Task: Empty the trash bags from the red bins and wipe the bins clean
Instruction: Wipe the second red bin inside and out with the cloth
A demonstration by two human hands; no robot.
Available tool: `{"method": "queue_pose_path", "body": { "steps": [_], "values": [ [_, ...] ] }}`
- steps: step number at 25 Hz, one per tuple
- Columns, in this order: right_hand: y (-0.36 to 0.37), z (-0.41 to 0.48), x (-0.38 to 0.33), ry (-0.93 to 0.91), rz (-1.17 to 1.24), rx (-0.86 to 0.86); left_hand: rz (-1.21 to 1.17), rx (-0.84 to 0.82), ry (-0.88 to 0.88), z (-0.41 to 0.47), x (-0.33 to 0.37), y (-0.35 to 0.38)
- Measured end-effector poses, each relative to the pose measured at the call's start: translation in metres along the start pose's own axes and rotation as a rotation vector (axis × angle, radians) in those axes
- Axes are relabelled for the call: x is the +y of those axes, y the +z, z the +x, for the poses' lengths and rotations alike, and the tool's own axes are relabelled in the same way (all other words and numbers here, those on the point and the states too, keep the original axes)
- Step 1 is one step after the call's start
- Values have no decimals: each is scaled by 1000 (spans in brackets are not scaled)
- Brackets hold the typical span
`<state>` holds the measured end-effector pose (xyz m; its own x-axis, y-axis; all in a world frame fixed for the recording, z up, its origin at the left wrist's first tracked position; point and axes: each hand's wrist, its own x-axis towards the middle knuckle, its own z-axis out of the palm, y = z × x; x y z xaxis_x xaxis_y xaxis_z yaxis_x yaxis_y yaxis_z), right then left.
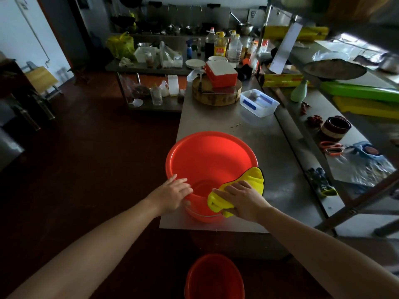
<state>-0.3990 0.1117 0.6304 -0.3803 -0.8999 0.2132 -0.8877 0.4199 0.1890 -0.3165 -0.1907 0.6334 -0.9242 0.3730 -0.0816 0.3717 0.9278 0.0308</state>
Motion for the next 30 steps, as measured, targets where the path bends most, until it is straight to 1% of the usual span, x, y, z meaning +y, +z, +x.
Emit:
{"method": "queue_pose_path", "body": {
  "steps": [3, 4, 6, 8, 11, 13, 15, 18, 20, 22, 24, 26, 29, 30],
  "values": [
    [4, 8, -20, 65, 23, 7, -45, 44, -8, 4, 28, 6],
    [4, 9, -23, 57, 37, 19, -72, 70, -18, 5, 32, 7],
    [4, 7, -18, -27, 62, 37, -144, 106, -33, 3, 25, 6],
    [-1, 0, 1, -90, 82, 46, -149, 115, -29, -4, 5, 4],
    [-9, -13, 38, -78, 72, 10, -102, 89, -73, -8, -28, 1],
    [-10, -14, 47, -60, 66, 0, -33, 8, -85, -6, -34, -2],
    [-6, -10, 40, -67, 58, 14, 43, -66, -73, -3, -24, -1],
    [3, 1, 18, -51, 58, 50, 42, -80, -40, 6, 24, 0],
    [7, 3, 10, -27, 93, 60, -3, -5, -35, 13, 53, 4],
    [7, -4, 14, -49, 110, 58, -63, 94, -6, 16, 62, 7],
    [4, -13, 29, -89, 110, 61, -116, 95, 51, 10, 48, 5],
    [1, -21, 46, -95, 108, 63, -146, 78, 53, 3, 19, -1],
    [-5, -25, 58, -74, 77, 61, -3, 8, -32, 1, -14, -14],
    [-6, -26, 58, -61, 73, 63, 43, -20, -27, 3, -15, -16]
  ]
}}
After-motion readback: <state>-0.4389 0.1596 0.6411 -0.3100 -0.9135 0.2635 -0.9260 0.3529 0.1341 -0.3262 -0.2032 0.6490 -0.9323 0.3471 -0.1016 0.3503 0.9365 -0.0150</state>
